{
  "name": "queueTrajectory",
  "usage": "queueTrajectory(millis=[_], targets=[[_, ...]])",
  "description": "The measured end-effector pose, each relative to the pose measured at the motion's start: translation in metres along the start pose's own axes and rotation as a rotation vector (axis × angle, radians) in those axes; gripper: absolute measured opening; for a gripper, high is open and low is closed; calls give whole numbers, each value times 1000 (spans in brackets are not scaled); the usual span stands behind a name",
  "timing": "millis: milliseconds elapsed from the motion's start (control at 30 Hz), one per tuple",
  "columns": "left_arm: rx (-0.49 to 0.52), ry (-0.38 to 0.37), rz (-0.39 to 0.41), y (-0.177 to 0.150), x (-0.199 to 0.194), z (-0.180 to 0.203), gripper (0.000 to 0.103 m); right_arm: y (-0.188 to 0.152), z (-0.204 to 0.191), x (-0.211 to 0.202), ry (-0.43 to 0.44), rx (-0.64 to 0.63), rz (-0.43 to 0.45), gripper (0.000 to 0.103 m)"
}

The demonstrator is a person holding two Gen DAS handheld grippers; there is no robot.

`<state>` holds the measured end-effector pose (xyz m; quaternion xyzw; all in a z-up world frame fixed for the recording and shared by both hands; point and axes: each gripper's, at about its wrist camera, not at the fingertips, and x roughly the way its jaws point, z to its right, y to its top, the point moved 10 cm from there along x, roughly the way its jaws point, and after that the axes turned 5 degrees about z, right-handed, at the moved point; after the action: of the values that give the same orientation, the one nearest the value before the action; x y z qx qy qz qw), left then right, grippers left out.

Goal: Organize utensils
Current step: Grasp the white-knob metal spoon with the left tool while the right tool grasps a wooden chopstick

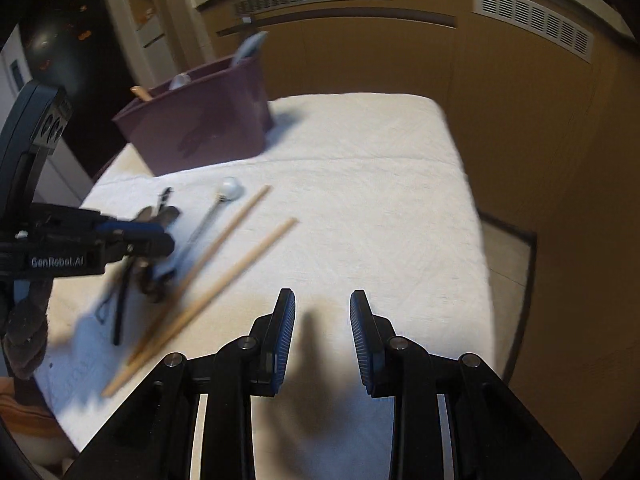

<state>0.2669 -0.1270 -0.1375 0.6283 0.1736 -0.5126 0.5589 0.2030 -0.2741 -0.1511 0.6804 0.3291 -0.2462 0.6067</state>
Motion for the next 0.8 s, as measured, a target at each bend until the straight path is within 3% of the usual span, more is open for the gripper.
queueTrajectory(millis=[33,100,233,567,700,733,800], targets=[[-5,45,25,1,-7,-11,47,3,-9,1,26,-4,-1,30],[-29,92,58,0,-20,-27,48,8,-29,8,84,6,-18,29],[-87,105,86,-9,-37,-52,49,18,-61,31,147,34,-59,19],[-129,60,108,-38,-44,-75,58,44,-52,87,0,148,-110,19],[-147,46,99,-40,-38,-82,58,49,-62,92,-65,62,-95,18],[-151,43,99,-40,-37,-83,58,49,-64,94,-96,23,-94,12],[-151,36,99,-38,-36,-83,58,49,-67,94,-117,-19,-95,11]])
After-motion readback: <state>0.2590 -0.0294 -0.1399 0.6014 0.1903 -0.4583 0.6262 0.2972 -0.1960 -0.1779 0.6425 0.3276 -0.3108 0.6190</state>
